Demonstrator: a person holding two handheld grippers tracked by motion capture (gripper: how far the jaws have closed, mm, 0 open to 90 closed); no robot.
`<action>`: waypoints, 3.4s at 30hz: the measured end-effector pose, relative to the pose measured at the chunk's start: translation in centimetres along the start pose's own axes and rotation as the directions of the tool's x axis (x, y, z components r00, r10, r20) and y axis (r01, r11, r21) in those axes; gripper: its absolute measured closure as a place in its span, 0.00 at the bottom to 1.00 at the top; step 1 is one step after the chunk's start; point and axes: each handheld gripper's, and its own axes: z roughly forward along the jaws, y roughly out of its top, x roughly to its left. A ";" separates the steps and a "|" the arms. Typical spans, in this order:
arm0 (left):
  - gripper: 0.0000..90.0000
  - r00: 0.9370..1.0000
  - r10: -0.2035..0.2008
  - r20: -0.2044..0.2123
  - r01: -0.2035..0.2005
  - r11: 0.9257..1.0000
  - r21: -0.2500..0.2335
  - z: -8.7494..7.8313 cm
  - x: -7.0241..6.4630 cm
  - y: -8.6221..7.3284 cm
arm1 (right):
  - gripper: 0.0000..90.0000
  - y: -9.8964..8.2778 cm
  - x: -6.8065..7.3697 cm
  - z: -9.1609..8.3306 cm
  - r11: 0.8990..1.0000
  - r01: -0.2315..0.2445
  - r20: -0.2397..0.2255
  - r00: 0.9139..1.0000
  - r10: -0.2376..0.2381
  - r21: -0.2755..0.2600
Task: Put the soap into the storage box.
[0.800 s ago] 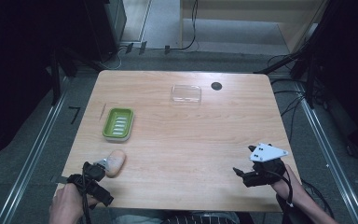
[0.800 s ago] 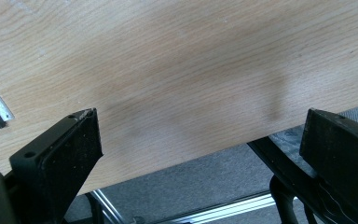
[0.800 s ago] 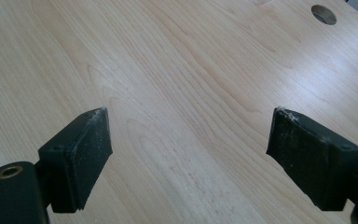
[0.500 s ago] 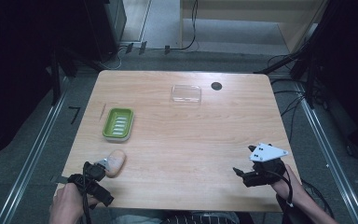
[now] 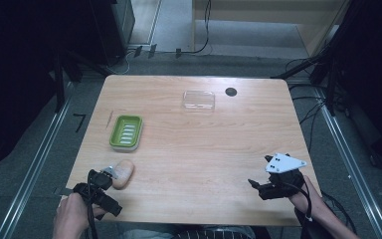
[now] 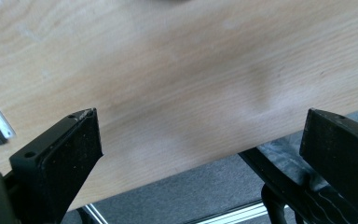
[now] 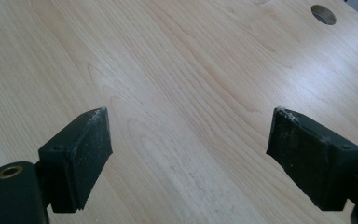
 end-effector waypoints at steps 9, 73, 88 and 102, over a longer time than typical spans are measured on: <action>0.00 1.000 0.015 -0.005 -0.015 1.000 -0.021 -0.9 -0.4 1.3 | 0.15 0.0 0.0 0.0 1.000 0.002 0.003 1.000 -0.002 0.000; 0.00 0.996 -0.084 0.026 0.085 0.995 -0.059 -0.2 1.6 8.4 | 0.15 -0.1 -0.1 -0.1 1.000 -0.008 -0.001 1.000 0.008 0.000; 0.07 0.994 -0.105 0.020 0.106 0.991 -0.075 0.4 1.9 9.1 | 0.15 -0.1 -0.1 -0.1 1.000 -0.011 -0.002 1.000 0.011 -0.003; 0.31 0.994 -0.110 0.020 0.112 0.990 -0.081 0.7 1.8 9.0 | 0.15 -0.1 -0.2 -0.1 1.000 -0.009 -0.003 1.000 0.009 -0.006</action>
